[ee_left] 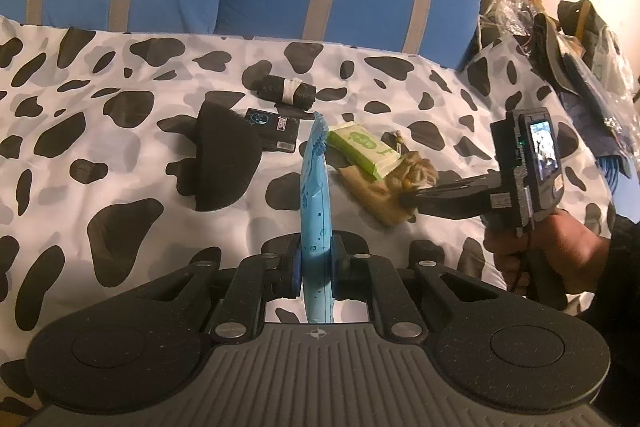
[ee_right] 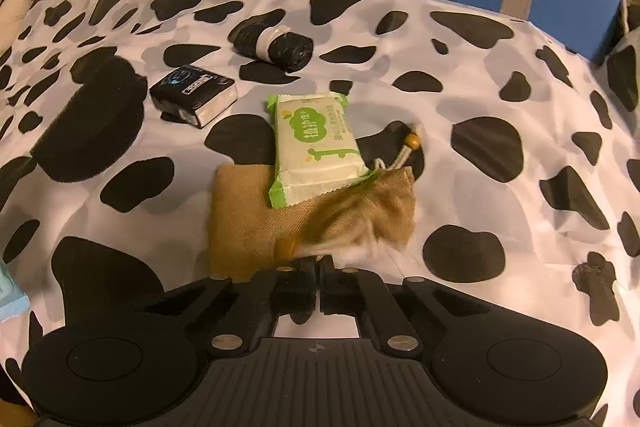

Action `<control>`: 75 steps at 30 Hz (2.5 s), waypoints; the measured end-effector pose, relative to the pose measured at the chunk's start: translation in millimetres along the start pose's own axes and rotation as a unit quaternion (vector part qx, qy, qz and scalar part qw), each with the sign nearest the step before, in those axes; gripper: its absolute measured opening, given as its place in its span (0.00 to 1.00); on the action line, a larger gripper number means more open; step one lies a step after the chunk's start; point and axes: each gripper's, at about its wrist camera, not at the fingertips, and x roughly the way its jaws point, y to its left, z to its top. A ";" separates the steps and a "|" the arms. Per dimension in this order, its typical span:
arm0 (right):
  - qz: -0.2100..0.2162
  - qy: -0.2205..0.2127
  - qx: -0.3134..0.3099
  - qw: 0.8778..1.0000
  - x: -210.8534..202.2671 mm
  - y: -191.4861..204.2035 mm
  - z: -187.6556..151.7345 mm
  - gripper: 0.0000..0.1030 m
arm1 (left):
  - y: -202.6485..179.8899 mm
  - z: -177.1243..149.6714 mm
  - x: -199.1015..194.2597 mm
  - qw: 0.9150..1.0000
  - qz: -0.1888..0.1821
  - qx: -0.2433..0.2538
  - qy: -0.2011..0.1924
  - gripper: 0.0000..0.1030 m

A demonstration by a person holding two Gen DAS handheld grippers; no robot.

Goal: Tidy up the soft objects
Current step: 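Lower the right tool onto the burlap drawstring pouch and close it, then lift the burlap pouch with the right tool while the left tool holds the blue packet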

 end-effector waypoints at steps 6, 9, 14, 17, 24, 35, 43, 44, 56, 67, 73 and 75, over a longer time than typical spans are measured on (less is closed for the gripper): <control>-0.005 -0.005 0.007 1.000 -11.3 -4.1 -2.7 0.03 | -2.4 -0.7 0.3 1.000 0.000 0.003 -0.002 0.12; -0.005 -0.007 0.009 1.000 -19.7 -6.2 -5.1 0.03 | -4.6 -0.9 0.4 1.000 0.001 0.006 -0.003 0.12; -0.008 -0.011 0.012 1.000 -34.7 -9.5 -10.7 0.03 | -7.0 -2.2 0.4 1.000 0.005 0.013 -0.006 0.12; -0.008 -0.014 0.020 1.000 -45.9 -12.6 -14.7 0.03 | -8.5 -2.4 1.3 1.000 0.008 0.017 -0.006 0.12; -0.001 -0.032 0.028 0.999 -76.3 -11.5 -23.8 0.03 | -14.1 -4.4 0.9 0.999 0.012 0.028 -0.010 0.12; 0.015 -0.064 0.034 0.997 -121.5 -6.6 -40.4 0.03 | -15.2 -12.3 -10.5 1.000 0.011 0.018 -0.014 0.12; 0.024 -0.074 0.031 0.997 -142.4 -1.3 -53.5 0.03 | -24.8 -24.8 -19.9 0.999 0.011 0.028 -0.014 0.12; 0.025 -0.074 0.031 0.996 -145.1 -0.8 -55.4 0.03 | -25.7 -26.6 -21.5 0.999 0.010 0.028 -0.014 0.12; 0.044 -0.080 0.015 0.996 -180.0 17.9 -84.3 0.03 | -38.4 -51.9 -47.7 0.999 0.010 0.035 -0.017 0.12; 0.071 -0.068 -0.003 0.995 -208.9 43.0 -114.4 0.03 | -53.7 -76.2 -67.7 0.999 0.007 0.046 -0.006 0.12; 0.080 -0.056 -0.004 0.995 -222.7 52.4 -130.5 0.03 | -59.5 -91.5 -77.7 0.999 0.009 0.049 0.009 0.12; 0.084 -0.050 -0.002 0.995 -227.7 55.5 -137.0 0.03 | -60.8 -97.0 -80.8 0.999 0.010 0.049 0.018 0.12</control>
